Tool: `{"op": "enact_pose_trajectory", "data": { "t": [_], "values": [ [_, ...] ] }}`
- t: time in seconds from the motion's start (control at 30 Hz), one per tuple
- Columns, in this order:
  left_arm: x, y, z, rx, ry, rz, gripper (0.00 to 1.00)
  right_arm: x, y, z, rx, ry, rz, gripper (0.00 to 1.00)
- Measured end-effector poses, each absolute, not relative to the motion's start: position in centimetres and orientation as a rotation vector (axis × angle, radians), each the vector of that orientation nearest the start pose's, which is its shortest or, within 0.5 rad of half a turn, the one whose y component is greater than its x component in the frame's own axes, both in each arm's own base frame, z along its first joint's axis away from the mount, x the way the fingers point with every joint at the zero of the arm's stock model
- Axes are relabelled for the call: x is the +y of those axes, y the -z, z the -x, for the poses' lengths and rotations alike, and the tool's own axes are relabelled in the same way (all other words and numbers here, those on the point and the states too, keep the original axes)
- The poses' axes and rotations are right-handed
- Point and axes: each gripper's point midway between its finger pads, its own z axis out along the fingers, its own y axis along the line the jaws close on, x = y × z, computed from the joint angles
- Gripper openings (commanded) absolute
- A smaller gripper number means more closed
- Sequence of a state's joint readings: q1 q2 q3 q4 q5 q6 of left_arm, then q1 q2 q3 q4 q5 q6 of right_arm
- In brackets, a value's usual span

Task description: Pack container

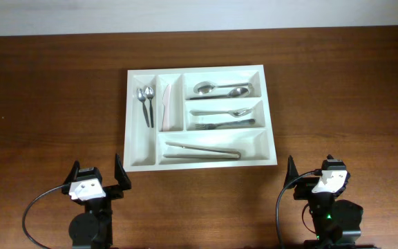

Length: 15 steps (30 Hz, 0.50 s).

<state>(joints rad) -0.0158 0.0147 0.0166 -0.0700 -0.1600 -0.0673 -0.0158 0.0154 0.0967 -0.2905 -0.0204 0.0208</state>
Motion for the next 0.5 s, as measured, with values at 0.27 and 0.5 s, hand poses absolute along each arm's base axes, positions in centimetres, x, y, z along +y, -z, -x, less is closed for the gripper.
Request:
{"op": "enact_pose_trajectory", "data": {
  "t": [0.27,0.5],
  "values": [
    [2.35,-16.13,-24.44,1.630,-0.067,0.164,0.99,-0.03,-14.62,-23.59,1.780,-0.022,-0.018,0.99],
    [2.35,-16.13,-24.44,1.630,-0.067,0.164,0.99,-0.03,-14.62,-23.59,1.780,-0.022,-0.019,0.99]
  ]
}}
